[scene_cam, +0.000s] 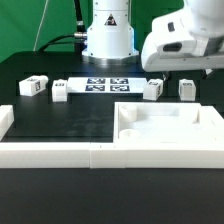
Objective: Assemble one leg
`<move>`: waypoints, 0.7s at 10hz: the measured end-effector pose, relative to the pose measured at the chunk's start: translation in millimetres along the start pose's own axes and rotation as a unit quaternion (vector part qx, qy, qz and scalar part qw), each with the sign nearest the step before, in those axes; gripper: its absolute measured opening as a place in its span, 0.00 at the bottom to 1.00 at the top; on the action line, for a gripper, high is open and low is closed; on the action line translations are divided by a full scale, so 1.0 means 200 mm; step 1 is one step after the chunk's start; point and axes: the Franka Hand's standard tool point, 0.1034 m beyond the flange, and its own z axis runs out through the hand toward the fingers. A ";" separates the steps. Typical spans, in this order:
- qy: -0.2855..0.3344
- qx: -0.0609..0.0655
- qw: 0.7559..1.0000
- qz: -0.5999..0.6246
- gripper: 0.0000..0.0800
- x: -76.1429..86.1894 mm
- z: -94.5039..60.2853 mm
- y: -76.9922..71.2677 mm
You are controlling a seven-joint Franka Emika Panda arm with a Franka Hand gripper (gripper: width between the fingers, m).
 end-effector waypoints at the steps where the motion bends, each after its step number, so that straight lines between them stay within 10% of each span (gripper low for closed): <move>1: -0.051 -0.003 0.999 0.001 0.81 -0.03 0.02 0.00; 7: -0.140 -0.003 0.988 0.064 0.81 0.00 0.19 -0.02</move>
Offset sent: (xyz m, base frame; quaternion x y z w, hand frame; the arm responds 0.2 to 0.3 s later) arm -0.0087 0.0091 -0.0107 0.0202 -0.2102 0.1394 0.9675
